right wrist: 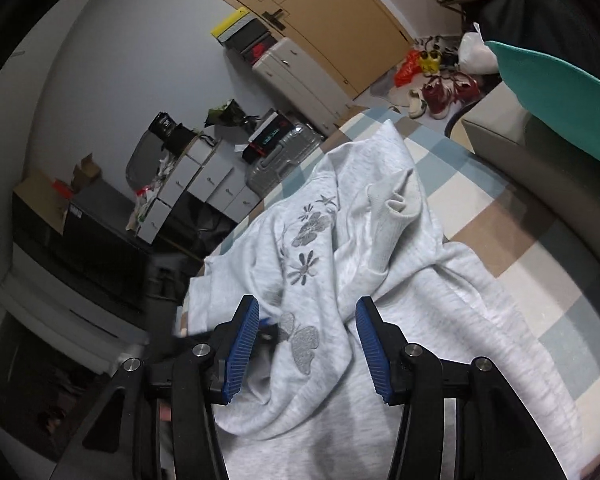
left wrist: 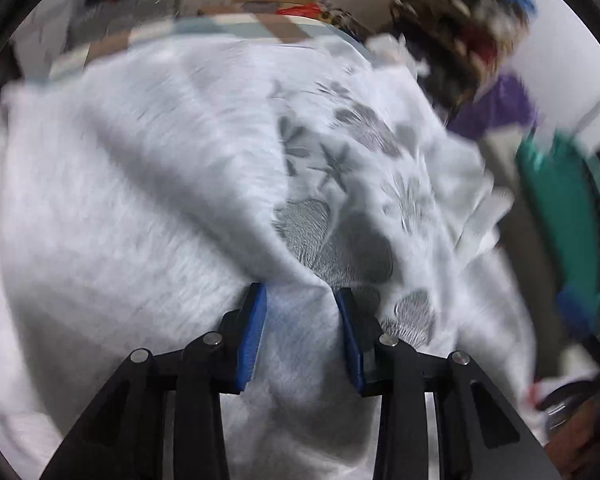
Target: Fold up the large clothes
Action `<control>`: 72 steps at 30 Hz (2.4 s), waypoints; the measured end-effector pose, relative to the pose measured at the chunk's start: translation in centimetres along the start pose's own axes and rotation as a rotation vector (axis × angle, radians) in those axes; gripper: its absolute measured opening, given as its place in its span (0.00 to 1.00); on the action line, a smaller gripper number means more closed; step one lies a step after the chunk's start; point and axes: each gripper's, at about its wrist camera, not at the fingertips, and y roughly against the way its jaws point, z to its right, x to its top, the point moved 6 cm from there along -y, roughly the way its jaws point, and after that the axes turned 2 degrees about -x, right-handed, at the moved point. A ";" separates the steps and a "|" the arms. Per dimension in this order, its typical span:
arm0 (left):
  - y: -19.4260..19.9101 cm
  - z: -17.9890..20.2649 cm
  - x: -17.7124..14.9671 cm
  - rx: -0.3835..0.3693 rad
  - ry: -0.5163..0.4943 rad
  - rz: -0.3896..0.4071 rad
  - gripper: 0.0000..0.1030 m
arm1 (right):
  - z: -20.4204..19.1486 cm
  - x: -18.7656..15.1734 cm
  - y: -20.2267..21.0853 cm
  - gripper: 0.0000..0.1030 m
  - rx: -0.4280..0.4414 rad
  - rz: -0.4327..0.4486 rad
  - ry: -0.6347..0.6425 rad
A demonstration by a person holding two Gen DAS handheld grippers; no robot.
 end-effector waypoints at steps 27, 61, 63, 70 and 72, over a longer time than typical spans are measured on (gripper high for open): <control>7.2 -4.7 -9.9 -0.043 0.088 0.102 0.55 | -0.3 -2.6 -3.6 0.49 -0.044 -0.142 0.041; 9.2 -20.9 -2.9 0.310 0.230 -0.025 0.53 | 3.1 7.5 -19.2 0.26 -0.410 -0.364 0.568; 9.6 -22.0 -3.0 0.320 0.248 -0.016 0.53 | 1.4 7.3 -20.2 0.24 -0.403 -0.341 0.650; 11.9 -21.8 -4.0 0.473 0.252 0.069 0.53 | 1.4 7.9 -21.4 0.34 -0.446 -0.300 0.683; 13.7 -19.3 -4.2 0.449 0.209 0.132 0.53 | 0.6 7.8 -19.6 0.37 -0.480 -0.274 0.743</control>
